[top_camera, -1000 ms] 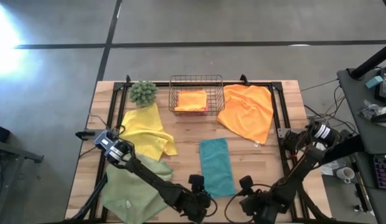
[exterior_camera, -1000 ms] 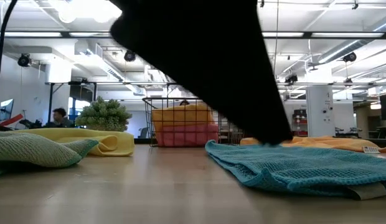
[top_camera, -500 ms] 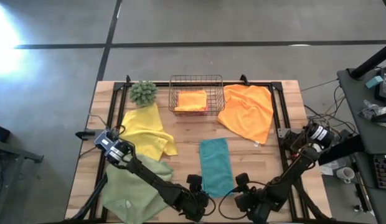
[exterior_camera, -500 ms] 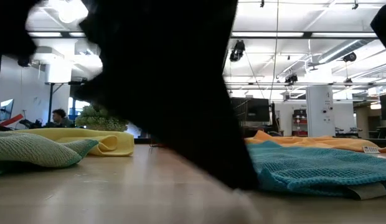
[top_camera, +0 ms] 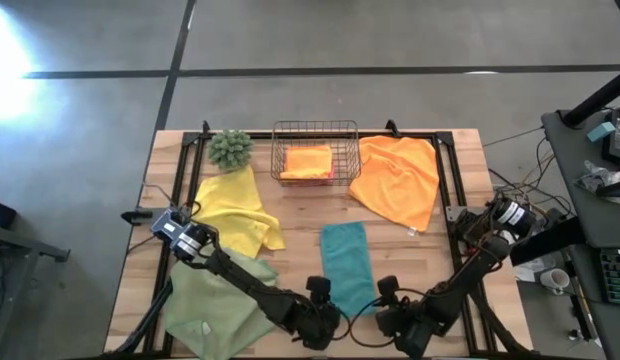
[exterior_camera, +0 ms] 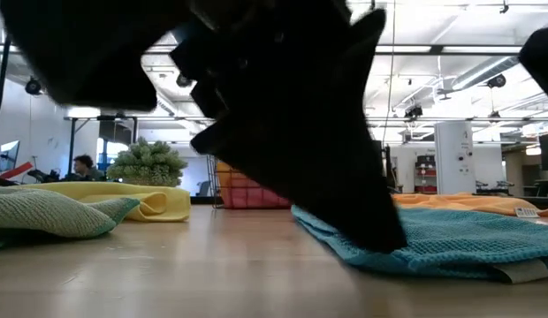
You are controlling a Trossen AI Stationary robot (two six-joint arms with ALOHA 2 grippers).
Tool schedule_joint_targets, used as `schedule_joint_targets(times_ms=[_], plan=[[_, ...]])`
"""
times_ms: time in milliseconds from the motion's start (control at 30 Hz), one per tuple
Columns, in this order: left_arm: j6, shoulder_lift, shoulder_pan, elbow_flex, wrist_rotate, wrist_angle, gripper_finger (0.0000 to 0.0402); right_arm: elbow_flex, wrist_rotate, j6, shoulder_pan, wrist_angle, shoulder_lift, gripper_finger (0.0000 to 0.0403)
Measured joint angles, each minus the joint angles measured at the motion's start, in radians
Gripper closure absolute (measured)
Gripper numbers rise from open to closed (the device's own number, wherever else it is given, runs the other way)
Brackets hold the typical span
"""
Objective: Fold microfiber towels
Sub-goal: Fold the blue microfiber towel
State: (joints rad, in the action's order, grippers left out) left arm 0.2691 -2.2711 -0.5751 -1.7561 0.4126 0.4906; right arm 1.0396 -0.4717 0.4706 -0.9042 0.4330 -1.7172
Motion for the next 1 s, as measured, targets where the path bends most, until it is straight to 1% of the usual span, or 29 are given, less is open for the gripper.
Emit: schedule_joint_targets(times_ms=[167,367,467,600,800,900,1000], plan=[[-0.021,0.000,0.006,0.012,-0.038,-0.009,0.0233,-0.017,0.027,0.001,0.015,-0.016,0.000,0.0252],[-0.024,0.000,0.007,0.018,-0.048,-0.011,0.0233,-0.024,0.039,0.001,0.018,-0.031,0.000,0.0252],[-0.021,0.000,0.013,0.037,-0.052,-0.016,0.0233,-0.026,0.061,0.000,0.026,-0.034,0.000,0.0252],[-0.014,0.003,0.024,0.050,-0.050,-0.023,0.0233,-0.030,0.061,-0.001,0.039,-0.033,0.000,0.0252],[-0.047,0.003,0.031,0.065,-0.049,-0.097,0.0233,-0.031,0.061,-0.003,0.061,-0.034,0.000,0.0253],[-0.046,0.003,0.034,0.072,-0.050,-0.104,0.0233,-0.031,0.061,-0.003,0.072,-0.034,0.000,0.0265],[-0.044,0.003,0.038,0.076,-0.049,-0.112,0.0238,-0.031,0.068,-0.003,0.082,-0.035,0.000,0.0287]])
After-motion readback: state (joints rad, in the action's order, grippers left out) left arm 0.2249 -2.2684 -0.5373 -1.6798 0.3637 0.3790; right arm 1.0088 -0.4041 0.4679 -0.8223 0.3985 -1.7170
